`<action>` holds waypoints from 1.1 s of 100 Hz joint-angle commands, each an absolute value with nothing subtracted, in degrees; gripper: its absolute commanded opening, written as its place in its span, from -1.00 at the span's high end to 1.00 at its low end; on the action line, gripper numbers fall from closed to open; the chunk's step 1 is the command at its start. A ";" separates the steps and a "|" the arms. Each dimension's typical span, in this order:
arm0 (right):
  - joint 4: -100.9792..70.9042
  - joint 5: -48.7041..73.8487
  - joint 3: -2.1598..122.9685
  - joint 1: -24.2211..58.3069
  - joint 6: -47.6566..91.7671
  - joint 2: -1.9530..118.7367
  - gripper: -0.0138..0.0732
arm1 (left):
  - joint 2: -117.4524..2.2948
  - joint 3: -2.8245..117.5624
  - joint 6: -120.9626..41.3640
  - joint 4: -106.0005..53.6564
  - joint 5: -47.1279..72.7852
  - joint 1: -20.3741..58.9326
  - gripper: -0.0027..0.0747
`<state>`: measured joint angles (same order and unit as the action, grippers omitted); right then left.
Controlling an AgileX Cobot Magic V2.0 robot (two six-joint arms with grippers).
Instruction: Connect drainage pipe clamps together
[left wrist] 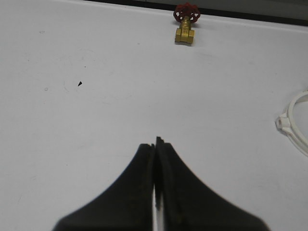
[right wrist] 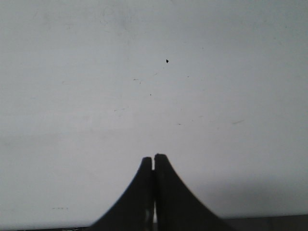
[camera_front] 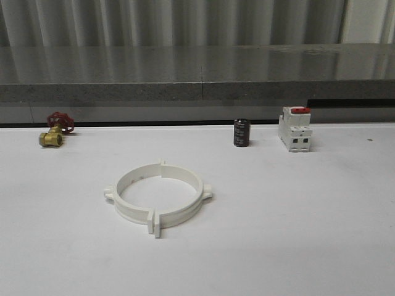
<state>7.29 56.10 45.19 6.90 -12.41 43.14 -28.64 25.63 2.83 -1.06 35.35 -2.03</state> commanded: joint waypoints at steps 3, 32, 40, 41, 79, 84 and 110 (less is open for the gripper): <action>8.61 53.95 46.50 6.52 -11.63 42.75 0.82 | -28.83 27.14 2.77 -1.39 31.31 -2.02 0.99; 9.98 50.96 45.29 6.52 -11.63 42.12 0.82 | -28.83 27.14 2.77 -1.39 31.31 -2.02 0.99; 10.65 44.65 41.99 6.52 -11.63 39.16 0.82 | -28.83 27.14 2.77 -1.39 31.31 -2.02 0.99; 10.72 43.28 41.13 6.52 -11.63 38.84 0.82 | -28.83 27.14 2.77 -1.39 31.31 -2.02 0.99; 6.88 14.77 13.03 4.40 -11.61 11.70 0.82 | -28.83 27.14 2.77 -1.39 31.31 -2.02 0.99; 6.06 14.69 10.72 3.28 -11.35 8.06 0.82 | -28.83 27.14 2.77 -1.39 31.31 -2.02 0.99; -1.00 7.39 2.09 -1.37 -2.77 -1.28 0.82 | -28.83 27.14 2.77 -1.39 31.62 -2.02 0.99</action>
